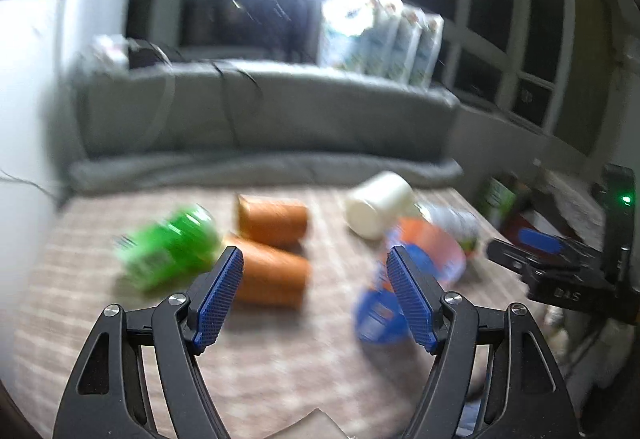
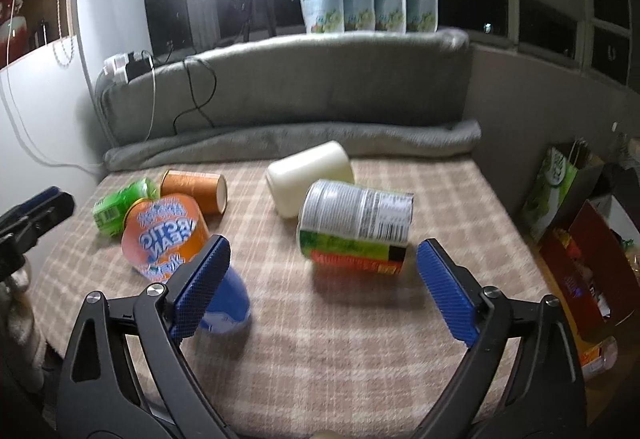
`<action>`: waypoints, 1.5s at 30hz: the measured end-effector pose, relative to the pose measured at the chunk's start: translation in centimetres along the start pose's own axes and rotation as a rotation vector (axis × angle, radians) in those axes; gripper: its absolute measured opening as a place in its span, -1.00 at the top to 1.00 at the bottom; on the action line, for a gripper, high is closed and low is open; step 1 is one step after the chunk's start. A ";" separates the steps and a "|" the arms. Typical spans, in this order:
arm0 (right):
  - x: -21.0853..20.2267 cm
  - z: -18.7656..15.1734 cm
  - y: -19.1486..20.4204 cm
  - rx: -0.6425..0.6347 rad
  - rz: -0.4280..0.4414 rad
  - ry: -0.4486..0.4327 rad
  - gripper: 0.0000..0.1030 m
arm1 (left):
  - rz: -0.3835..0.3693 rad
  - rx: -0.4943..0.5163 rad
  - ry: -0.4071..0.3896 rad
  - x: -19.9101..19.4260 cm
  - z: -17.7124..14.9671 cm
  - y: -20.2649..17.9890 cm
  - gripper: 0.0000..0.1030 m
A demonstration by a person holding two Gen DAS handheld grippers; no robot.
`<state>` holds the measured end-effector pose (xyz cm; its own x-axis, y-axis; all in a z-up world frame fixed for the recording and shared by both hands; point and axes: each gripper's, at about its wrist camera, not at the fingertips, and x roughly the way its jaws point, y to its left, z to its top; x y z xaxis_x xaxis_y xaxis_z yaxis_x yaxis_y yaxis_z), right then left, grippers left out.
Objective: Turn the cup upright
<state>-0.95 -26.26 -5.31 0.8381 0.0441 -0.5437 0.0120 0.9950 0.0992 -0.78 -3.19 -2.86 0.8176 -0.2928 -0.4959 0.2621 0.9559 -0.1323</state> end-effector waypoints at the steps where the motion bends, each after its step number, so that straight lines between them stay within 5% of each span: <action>1: -0.2 0.1 0.0 0.007 -0.009 -0.017 -0.88 | 0.030 0.008 -0.032 -0.5 0.1 0.2 -0.49; 6: -1.2 0.5 -0.2 0.032 -0.040 -0.106 -0.99 | 0.117 0.011 -0.144 -1.7 0.8 0.9 -0.60; 13: -1.9 1.0 0.2 0.014 -0.107 -0.190 -1.00 | 0.163 -0.025 -0.190 -2.3 1.5 1.8 -0.63; 45: -2.7 1.3 1.5 -0.015 -0.144 -0.253 -1.00 | 0.145 -0.064 -0.187 -3.1 1.3 2.2 -0.63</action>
<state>-2.49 -24.96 -2.62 0.9377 -0.1197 -0.3261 0.1344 0.9907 0.0230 -2.07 -0.23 -0.48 0.9266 -0.1452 -0.3468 0.1066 0.9860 -0.1281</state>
